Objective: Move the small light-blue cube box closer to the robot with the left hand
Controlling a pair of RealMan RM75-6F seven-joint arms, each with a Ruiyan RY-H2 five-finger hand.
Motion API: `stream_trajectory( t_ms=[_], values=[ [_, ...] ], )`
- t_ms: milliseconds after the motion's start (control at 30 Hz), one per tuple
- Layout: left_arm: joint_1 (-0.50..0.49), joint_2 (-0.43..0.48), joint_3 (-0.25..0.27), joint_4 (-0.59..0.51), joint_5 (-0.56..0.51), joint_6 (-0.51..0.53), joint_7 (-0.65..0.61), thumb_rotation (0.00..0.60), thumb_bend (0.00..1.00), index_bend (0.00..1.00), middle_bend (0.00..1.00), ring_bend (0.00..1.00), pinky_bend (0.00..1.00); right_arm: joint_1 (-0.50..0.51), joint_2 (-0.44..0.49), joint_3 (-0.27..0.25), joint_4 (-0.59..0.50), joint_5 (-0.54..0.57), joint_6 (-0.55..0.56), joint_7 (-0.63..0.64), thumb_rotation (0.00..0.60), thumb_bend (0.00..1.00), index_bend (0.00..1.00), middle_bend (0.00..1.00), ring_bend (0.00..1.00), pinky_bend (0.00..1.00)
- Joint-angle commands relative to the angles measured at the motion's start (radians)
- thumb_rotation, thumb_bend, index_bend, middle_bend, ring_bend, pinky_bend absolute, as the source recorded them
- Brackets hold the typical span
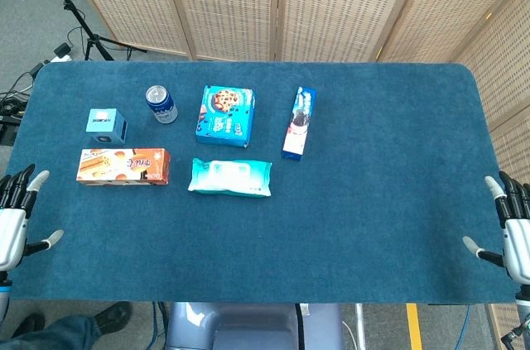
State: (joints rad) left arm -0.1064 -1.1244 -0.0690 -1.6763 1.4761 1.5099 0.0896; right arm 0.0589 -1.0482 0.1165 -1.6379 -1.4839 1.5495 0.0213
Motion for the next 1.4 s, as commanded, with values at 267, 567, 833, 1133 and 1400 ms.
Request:
stream_trajectory(
  t_ms=[267, 567, 833, 1133, 1400],
  values=[
    [-0.018, -0.005, -0.016, 0.015, -0.017, -0.024, -0.001, 0.600, 0.00, 0.00, 0.00, 0.00, 0.00, -0.002, -0.004, 0.003, 0.006, 0.004, 0.002, 0.005, 0.600, 0.00, 0.00, 0.00, 0.00, 0.00],
    [-0.294, -0.017, -0.172, 0.196, -0.107, -0.359, -0.145, 0.600, 0.00, 0.00, 0.00, 0.00, 0.00, 0.020, -0.016, 0.024, 0.036, 0.048, -0.039, 0.026, 0.600, 0.00, 0.00, 0.00, 0.00, 0.00],
    [-0.479, -0.094, -0.193, 0.430, -0.210, -0.633, -0.101, 0.600, 0.00, 0.00, 0.00, 0.00, 0.00, 0.035, -0.034, 0.042, 0.069, 0.108, -0.079, 0.014, 0.600, 0.00, 0.00, 0.00, 0.00, 0.00],
    [-0.584, -0.224, -0.175, 0.690, -0.242, -0.780, -0.119, 0.600, 0.00, 0.00, 0.00, 0.00, 0.00, 0.050, -0.055, 0.053, 0.096, 0.159, -0.117, -0.021, 0.600, 0.00, 0.00, 0.00, 0.00, 0.00],
    [-0.658, -0.353, -0.158, 0.943, -0.221, -0.876, -0.224, 0.600, 0.00, 0.00, 0.00, 0.00, 0.00, 0.064, -0.078, 0.067, 0.128, 0.207, -0.147, -0.048, 0.600, 0.00, 0.00, 0.00, 0.00, 0.00]
  ],
)
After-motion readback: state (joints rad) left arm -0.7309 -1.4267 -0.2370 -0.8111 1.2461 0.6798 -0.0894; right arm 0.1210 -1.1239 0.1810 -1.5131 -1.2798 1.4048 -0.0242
